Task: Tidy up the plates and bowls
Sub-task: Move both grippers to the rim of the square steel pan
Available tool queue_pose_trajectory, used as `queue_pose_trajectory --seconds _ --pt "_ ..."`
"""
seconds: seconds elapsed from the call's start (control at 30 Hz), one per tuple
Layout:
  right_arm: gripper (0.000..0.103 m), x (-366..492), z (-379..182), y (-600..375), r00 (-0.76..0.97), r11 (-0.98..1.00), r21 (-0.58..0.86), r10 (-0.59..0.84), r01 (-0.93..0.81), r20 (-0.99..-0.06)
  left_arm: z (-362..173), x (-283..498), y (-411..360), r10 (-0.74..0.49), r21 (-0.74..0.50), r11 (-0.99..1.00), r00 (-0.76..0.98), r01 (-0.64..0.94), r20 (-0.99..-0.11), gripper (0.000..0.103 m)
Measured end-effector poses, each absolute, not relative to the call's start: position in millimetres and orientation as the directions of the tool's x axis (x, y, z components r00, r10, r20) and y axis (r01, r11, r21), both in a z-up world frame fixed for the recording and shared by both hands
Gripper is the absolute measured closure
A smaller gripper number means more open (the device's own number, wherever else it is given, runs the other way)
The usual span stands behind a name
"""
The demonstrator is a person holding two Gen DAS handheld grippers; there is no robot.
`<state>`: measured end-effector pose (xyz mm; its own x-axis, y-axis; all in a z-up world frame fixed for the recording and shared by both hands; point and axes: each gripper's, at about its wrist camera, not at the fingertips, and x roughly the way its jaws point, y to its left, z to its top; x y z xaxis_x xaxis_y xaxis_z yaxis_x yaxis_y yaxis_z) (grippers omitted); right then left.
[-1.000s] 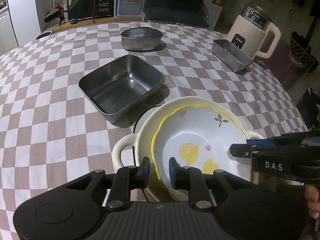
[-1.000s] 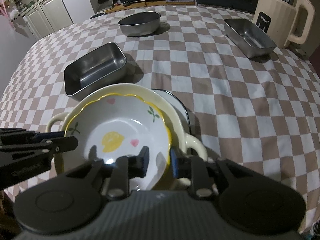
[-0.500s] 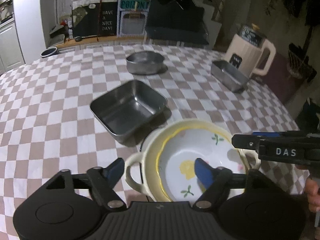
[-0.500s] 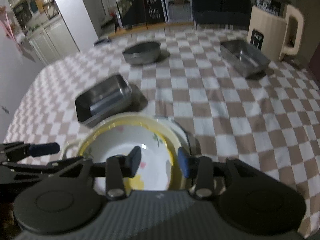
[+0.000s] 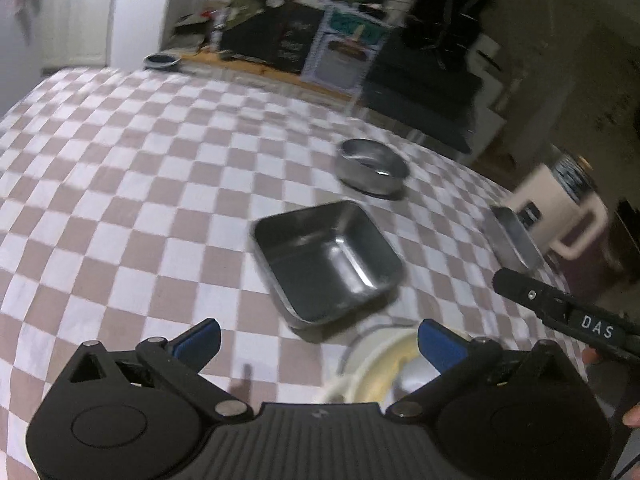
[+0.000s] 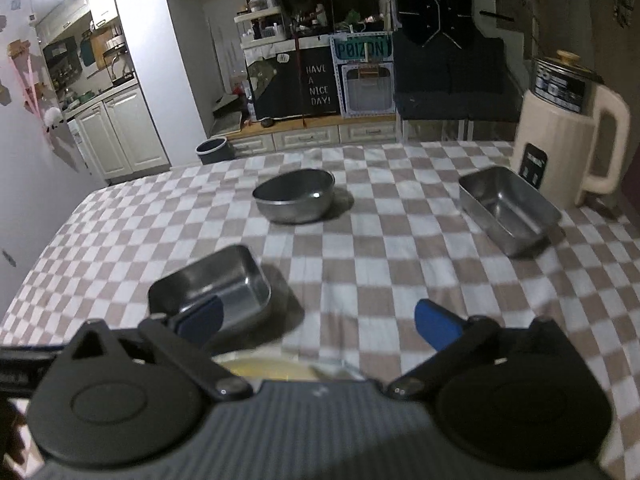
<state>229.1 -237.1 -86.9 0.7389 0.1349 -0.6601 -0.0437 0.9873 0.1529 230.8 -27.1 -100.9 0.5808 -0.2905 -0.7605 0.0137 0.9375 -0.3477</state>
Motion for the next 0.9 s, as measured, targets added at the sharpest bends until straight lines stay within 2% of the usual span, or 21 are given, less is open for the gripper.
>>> queue_pose_trajectory --seconds 0.1,0.2,0.33,0.4,0.47,0.53,0.67,0.8,0.87,0.9 --pt "0.0 255 -96 -232 0.732 0.992 0.123 0.101 -0.024 -0.674 -110 245 -12 -0.283 -0.387 0.919 0.558 -0.074 -0.78 0.0" --pt "0.0 283 -108 -226 0.689 0.989 0.142 0.124 -0.031 -0.714 -119 258 0 -0.281 -0.418 0.897 0.543 -0.146 -0.791 0.0" --pt "0.015 309 -120 -215 0.65 0.978 0.196 0.196 -0.074 -0.734 -124 271 12 -0.299 -0.47 0.859 0.547 -0.202 -0.782 0.002" --pt "0.022 320 -125 -208 0.633 0.972 0.207 0.228 -0.109 -0.74 -128 278 17 -0.325 -0.507 0.833 0.546 -0.222 -0.773 0.008" --pt "0.036 328 -131 -200 0.604 0.958 0.232 0.287 -0.17 -0.744 -132 285 18 -0.343 -0.525 0.819 0.534 -0.234 -0.773 0.018" --pt "0.044 335 -134 -192 0.586 0.954 0.224 0.299 -0.199 -0.753 -137 291 17 -0.349 -0.528 0.814 0.521 -0.242 -0.778 0.026" --pt "0.056 346 -141 -184 0.572 0.955 0.197 0.291 -0.222 -0.767 -148 299 17 -0.368 -0.538 0.804 0.5 -0.253 -0.784 0.042" --pt "0.066 350 -146 -180 0.554 0.954 0.207 0.296 -0.218 -0.778 -154 307 15 -0.38 -0.543 0.803 0.489 -0.248 -0.785 0.053" --pt "0.077 352 -148 -180 0.546 0.953 0.21 0.296 -0.217 -0.783 -155 310 12 -0.387 -0.543 0.807 0.487 -0.232 -0.783 0.065" --pt "0.077 353 -149 -180 0.545 0.954 0.208 0.294 -0.216 -0.785 -155 311 11 -0.392 -0.545 0.808 0.486 -0.224 -0.781 0.07"
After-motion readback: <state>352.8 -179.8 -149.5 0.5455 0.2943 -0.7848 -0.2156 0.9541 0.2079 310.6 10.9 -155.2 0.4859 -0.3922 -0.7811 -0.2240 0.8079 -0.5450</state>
